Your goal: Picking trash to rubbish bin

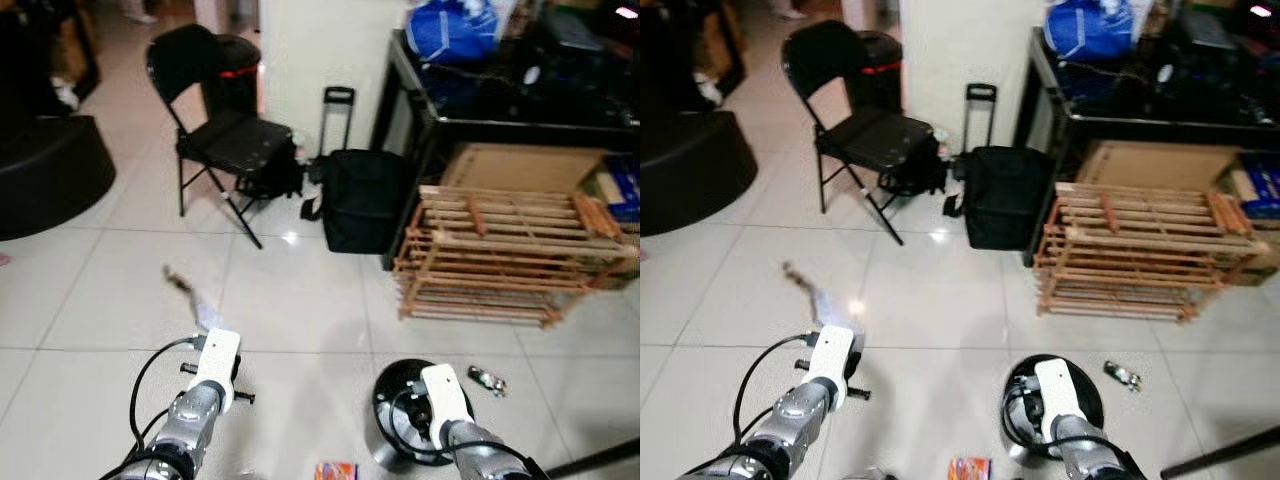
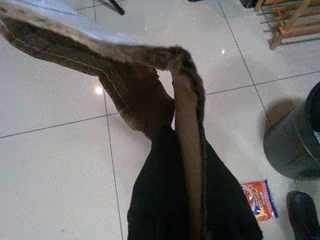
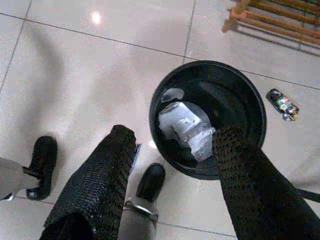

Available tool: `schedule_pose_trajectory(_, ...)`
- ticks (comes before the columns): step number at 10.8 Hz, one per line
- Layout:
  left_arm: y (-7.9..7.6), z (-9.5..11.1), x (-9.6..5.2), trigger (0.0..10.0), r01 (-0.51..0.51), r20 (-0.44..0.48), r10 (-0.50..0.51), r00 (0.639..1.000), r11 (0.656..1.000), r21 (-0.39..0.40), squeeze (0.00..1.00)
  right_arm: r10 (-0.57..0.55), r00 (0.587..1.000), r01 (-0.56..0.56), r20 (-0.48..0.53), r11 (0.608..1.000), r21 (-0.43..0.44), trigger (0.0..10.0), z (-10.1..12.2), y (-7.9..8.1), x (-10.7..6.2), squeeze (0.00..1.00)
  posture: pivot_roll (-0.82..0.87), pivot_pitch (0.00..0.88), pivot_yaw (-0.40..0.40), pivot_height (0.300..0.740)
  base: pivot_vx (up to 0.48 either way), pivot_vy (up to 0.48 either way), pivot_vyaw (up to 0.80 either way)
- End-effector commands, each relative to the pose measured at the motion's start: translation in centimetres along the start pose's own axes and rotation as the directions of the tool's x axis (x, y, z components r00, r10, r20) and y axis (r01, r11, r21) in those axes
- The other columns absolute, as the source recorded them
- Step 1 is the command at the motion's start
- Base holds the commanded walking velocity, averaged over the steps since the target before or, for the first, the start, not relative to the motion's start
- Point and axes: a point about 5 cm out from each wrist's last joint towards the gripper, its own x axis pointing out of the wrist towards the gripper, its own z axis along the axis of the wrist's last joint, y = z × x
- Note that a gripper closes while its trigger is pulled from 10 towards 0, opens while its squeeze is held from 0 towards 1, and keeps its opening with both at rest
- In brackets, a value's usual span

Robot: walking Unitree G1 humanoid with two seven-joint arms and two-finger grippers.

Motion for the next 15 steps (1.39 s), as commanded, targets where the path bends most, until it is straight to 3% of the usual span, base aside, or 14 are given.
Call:
schedule_pose_trajectory(1,-0.08,0.13,0.03,10.0,-0.001,0.005,0.001,1.000,1.000,0.024,0.00,-0.009,1.000,0.009,0.006,1.000,0.006,10.0,0.16,-0.43,-0.04,0.00,0.09,0.028,-0.034,0.740,0.000,0.000,0.00)
schedule_pose_trajectory(4,-0.13,0.10,0.03,10.0,-0.002,0.002,0.002,1.000,0.999,0.052,0.00,-0.005,1.000,0.005,0.004,1.000,0.001,10.0,0.11,-0.34,-0.04,0.00,0.10,0.028,-0.037,0.740,0.000,0.000,0.00)
schedule_pose_trajectory(15,-0.03,0.04,0.02,10.0,-0.007,-0.001,0.007,1.000,0.998,0.066,0.00,-0.002,1.000,0.002,0.000,1.000,0.002,10.0,-0.03,-0.23,-0.05,0.00,0.10,0.039,-0.036,0.740,0.000,-0.366,0.00)
